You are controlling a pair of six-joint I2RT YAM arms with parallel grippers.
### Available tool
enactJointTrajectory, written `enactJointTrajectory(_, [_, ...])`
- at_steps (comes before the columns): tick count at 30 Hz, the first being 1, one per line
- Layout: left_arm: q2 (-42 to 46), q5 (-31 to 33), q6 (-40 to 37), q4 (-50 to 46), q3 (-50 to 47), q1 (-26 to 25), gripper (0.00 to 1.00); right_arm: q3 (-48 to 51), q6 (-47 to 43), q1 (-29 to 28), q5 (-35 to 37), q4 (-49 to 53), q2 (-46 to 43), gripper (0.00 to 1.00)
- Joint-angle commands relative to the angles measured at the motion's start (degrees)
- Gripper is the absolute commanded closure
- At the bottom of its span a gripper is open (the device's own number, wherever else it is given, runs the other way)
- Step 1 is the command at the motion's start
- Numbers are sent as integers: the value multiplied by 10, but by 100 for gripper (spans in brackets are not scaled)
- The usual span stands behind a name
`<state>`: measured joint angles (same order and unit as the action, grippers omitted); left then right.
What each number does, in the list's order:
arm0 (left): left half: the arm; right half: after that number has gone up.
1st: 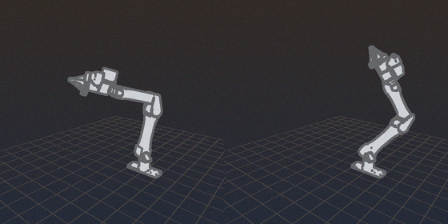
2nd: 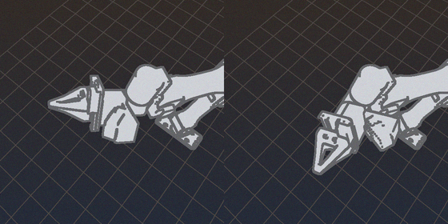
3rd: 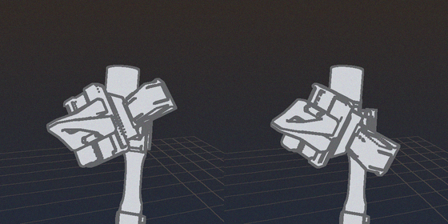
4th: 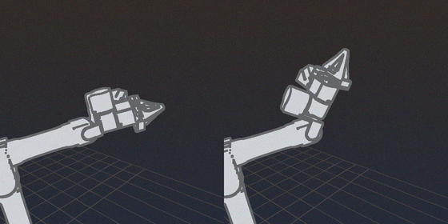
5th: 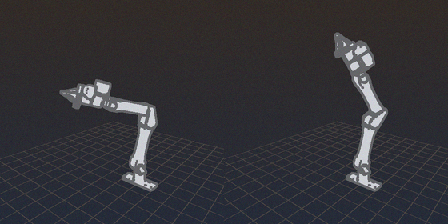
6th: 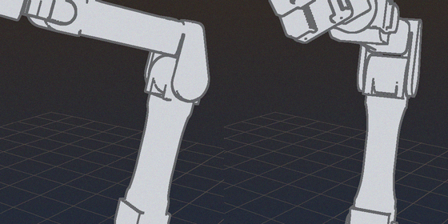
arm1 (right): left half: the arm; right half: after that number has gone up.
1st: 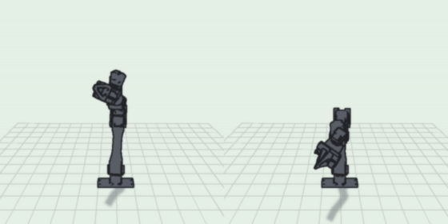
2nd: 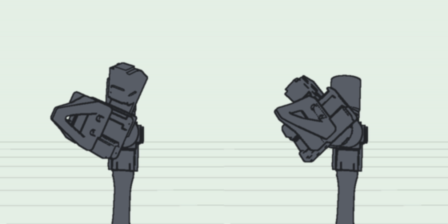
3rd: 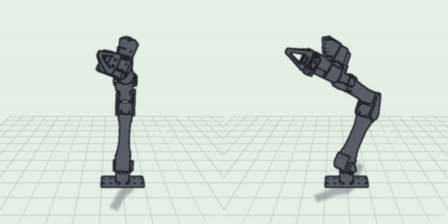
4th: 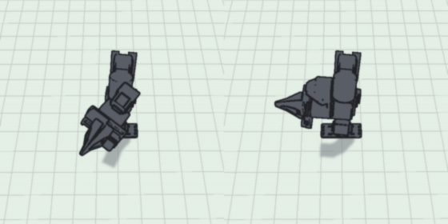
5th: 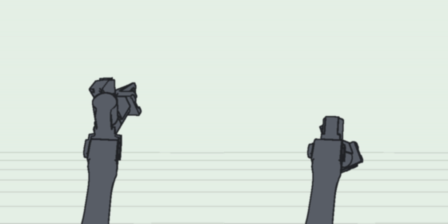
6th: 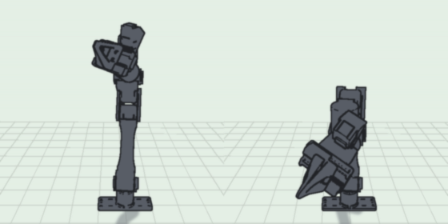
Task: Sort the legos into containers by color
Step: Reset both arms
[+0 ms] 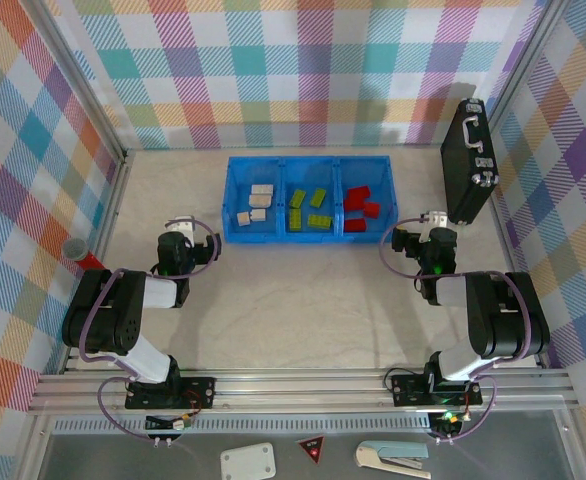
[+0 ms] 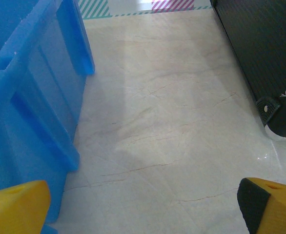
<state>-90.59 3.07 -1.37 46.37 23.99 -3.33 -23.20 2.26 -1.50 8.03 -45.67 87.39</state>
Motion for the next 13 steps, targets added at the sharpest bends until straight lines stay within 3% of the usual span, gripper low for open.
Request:
enactJointTrajectory(1, [1, 6, -8, 19, 1, -3, 0, 3, -5, -1, -19, -30, 5, 1])
enactJointTrajectory(13, [1, 5, -8, 19, 1, -3, 0, 4, -5, -1, -19, -32, 5, 1])
